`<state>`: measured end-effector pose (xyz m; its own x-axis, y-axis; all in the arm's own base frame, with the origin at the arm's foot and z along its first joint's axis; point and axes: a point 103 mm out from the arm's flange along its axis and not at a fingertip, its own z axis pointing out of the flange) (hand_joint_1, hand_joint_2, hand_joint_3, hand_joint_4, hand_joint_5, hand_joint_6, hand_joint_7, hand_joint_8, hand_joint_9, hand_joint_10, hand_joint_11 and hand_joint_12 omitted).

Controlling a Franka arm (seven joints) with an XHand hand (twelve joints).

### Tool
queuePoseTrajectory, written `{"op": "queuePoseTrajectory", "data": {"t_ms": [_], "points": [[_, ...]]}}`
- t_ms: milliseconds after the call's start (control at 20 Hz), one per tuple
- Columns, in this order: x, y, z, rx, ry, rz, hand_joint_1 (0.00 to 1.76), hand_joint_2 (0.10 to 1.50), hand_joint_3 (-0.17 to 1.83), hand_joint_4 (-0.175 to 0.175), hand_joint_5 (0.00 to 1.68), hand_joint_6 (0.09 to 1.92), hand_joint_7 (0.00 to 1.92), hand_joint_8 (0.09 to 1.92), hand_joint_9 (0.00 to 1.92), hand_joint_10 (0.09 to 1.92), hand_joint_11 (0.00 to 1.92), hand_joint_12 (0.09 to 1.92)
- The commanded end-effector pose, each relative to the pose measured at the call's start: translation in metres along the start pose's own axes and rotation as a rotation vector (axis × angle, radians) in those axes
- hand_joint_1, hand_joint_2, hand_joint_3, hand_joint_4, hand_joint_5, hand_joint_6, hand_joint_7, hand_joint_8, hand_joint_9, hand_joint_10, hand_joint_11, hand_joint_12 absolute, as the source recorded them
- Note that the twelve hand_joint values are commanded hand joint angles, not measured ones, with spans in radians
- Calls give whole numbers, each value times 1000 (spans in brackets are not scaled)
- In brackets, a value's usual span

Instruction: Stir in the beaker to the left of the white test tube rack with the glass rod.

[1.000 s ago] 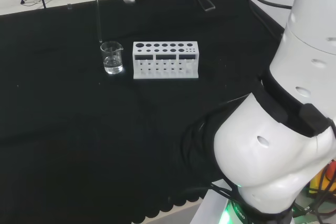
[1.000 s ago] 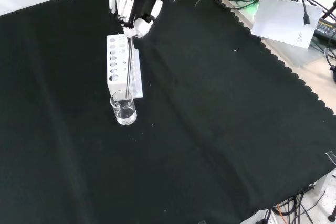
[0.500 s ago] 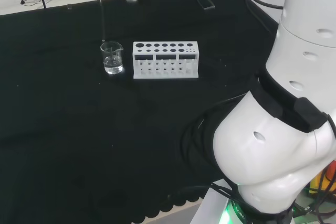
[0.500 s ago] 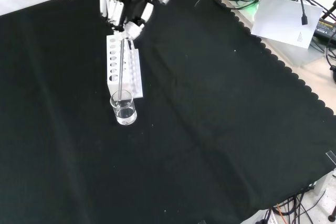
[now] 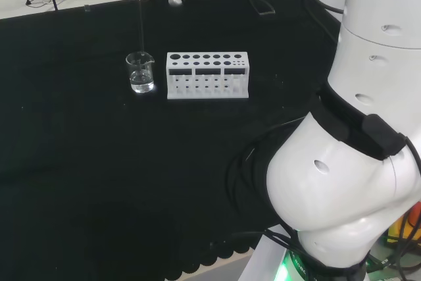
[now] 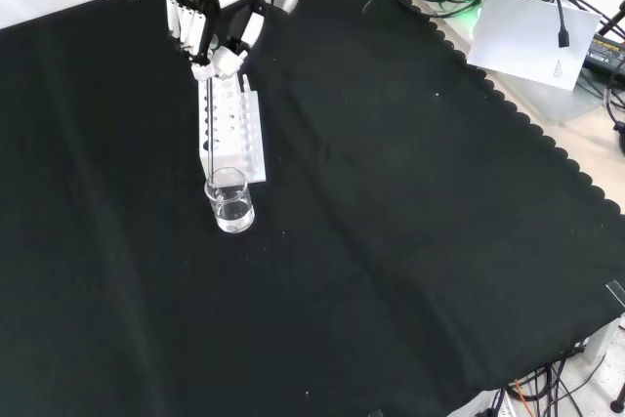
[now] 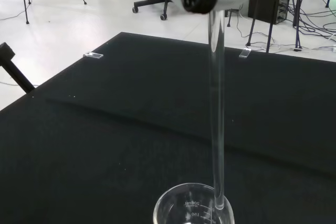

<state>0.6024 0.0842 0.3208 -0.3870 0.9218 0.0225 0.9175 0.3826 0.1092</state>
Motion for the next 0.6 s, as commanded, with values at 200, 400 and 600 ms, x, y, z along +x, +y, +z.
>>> {"op": "queuePoseTrajectory", "data": {"t_ms": [200,400,600], "points": [[0,-3,22,41,4,4,1311,886,306,-175,1161,454,1200,980,1604,919,1409,1094],[4,-3,34,61,11,-7,1311,887,305,-175,1162,452,1200,979,1605,918,1409,1093],[4,-2,46,74,18,-11,1311,887,303,-175,1163,450,1200,979,1605,917,1409,1093]]}}
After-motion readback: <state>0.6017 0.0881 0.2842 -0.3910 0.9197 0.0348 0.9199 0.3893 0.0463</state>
